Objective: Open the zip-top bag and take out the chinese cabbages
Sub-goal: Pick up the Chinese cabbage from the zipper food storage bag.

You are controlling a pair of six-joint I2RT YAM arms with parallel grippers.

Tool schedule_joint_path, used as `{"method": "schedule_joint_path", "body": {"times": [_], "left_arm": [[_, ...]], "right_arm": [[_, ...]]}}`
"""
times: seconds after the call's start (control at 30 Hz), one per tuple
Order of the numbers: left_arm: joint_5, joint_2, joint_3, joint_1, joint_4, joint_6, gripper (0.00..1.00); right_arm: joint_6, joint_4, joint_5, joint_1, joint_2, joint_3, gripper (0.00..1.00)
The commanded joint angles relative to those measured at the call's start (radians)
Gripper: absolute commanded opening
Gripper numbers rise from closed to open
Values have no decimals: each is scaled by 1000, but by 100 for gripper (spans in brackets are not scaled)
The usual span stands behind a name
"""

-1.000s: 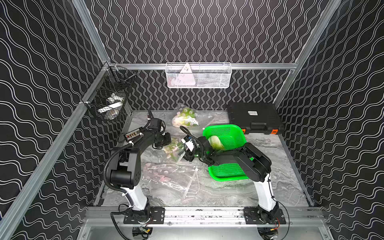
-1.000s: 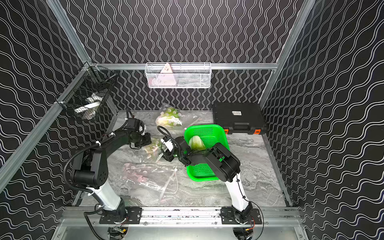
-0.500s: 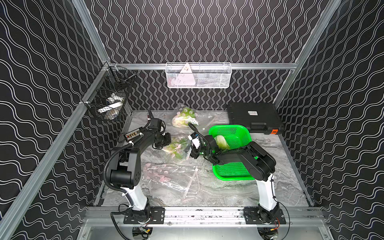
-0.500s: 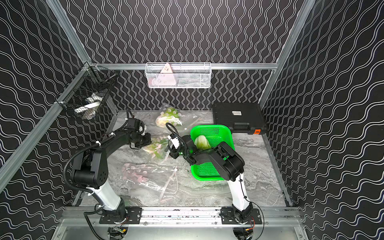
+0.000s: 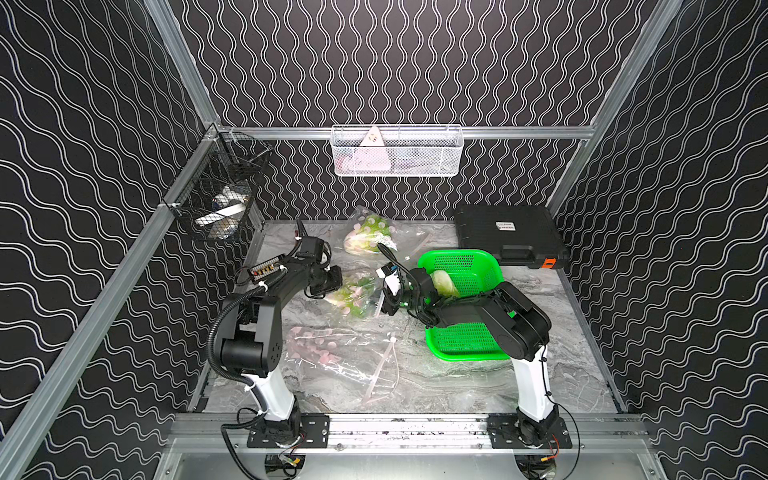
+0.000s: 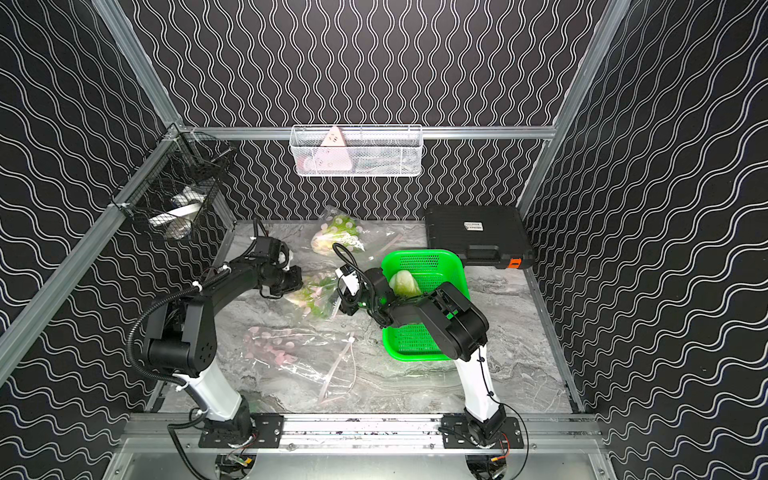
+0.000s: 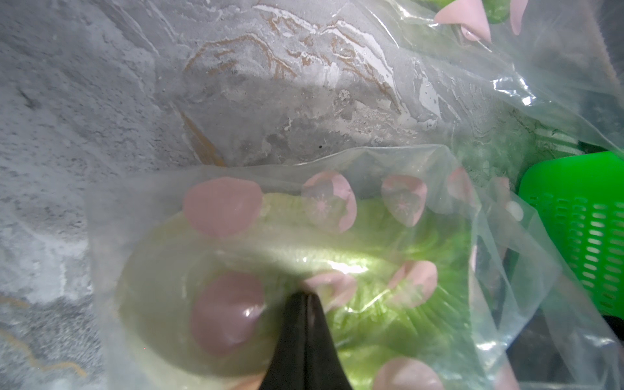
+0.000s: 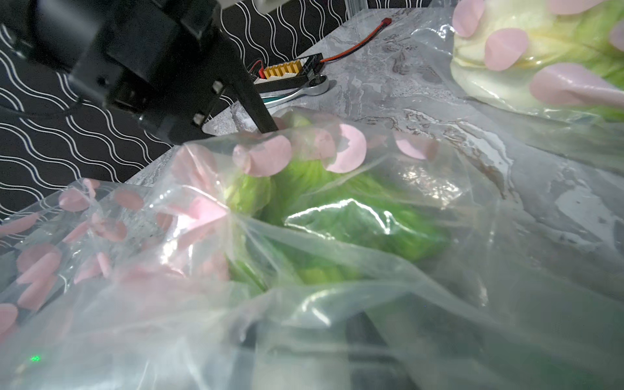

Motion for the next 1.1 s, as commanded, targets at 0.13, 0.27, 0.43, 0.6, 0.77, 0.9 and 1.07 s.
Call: {"method": "schedule_joint_path", "body": {"times": [0.13,0.27,0.43,0.6,0.77,0.9,1.07], "left_arm": [[17,11,-6,-3,-57,-2,0],[20,12,-8,-4,-57,-10,0],[19,13,-5,-5,-58,-8,0],[17,11,-6,-5,-60,-6,0],[17,11,-2,-6,-61,-6,0],[20,12,-1,-5,-63,-7,0],[16,13,-1,-5,-67,2,0]], "right_arm": [[76,126,-136,1,30,3,51],[79,206,-168,9,26,-31,64],[53,122,-135,10,42,8,61],[27,15,-1,4,24,29,47],[-11,-97,85,-1,5,90,43],[-14,-143,42,-2,18,137,47],[-17,-101,134,13,28,111,48]]}}
